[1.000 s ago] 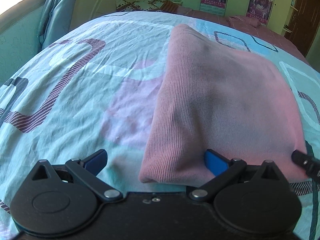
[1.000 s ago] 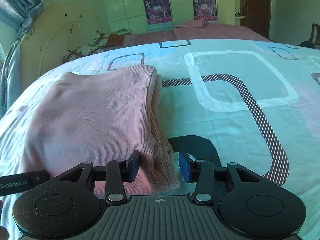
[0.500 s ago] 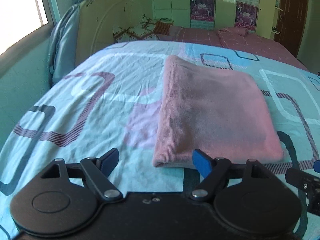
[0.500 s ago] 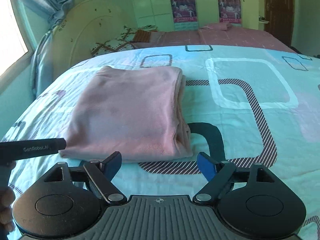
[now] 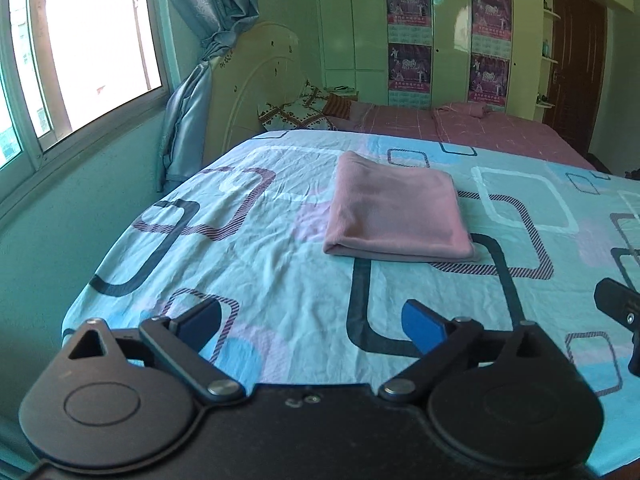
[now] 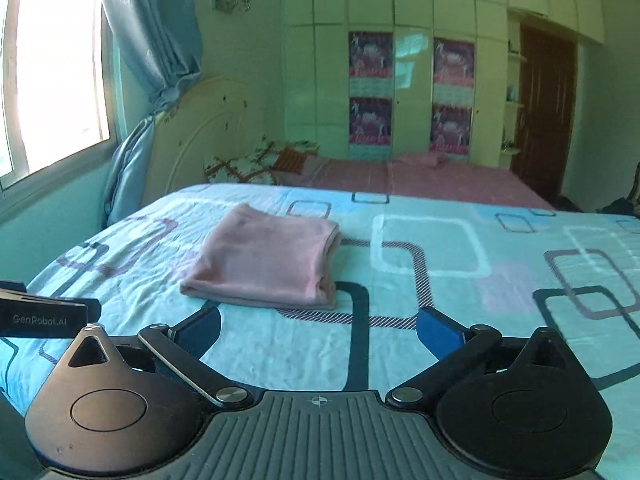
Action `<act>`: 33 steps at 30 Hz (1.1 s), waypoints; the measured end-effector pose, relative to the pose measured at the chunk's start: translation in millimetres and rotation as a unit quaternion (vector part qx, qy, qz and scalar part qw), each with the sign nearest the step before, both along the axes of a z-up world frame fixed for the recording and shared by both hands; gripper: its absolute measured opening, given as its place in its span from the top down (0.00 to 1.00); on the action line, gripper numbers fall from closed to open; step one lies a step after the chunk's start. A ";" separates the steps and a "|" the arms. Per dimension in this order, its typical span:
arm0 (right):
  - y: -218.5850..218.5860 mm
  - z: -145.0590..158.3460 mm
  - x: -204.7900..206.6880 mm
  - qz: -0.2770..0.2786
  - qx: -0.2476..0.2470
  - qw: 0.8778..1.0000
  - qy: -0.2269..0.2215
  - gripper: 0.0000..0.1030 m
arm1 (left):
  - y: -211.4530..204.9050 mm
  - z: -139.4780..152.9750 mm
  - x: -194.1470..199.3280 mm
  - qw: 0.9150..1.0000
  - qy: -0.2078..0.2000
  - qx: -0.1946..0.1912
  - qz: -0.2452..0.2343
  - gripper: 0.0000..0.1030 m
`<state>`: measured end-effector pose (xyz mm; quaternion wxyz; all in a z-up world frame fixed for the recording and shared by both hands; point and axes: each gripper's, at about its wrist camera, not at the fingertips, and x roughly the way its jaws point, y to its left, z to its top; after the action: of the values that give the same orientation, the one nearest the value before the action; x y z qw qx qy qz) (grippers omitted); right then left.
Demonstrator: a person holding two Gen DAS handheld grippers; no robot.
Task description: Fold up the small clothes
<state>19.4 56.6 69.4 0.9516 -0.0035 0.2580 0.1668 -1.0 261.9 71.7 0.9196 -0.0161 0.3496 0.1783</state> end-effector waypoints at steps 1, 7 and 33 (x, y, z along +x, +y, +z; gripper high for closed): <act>-4.8 4.5 -11.9 -0.002 0.002 1.000 -0.010 0.00 | -2.0 3.6 -8.2 1.000 -0.002 -0.002 0.002 0.05; -27.5 21.4 -58.9 -0.013 0.019 0.999 -0.034 0.00 | -9.8 20.6 -52.4 1.000 -0.020 0.001 0.009 0.03; -44.8 35.4 -100.6 -0.009 0.043 0.997 -0.057 0.00 | -19.5 35.8 -94.5 0.999 -0.040 0.009 0.010 0.03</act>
<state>-81.2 11.9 104.8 0.9656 0.0299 0.1955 0.1689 -95.5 242.5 107.5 0.9312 -0.0183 0.3106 0.1896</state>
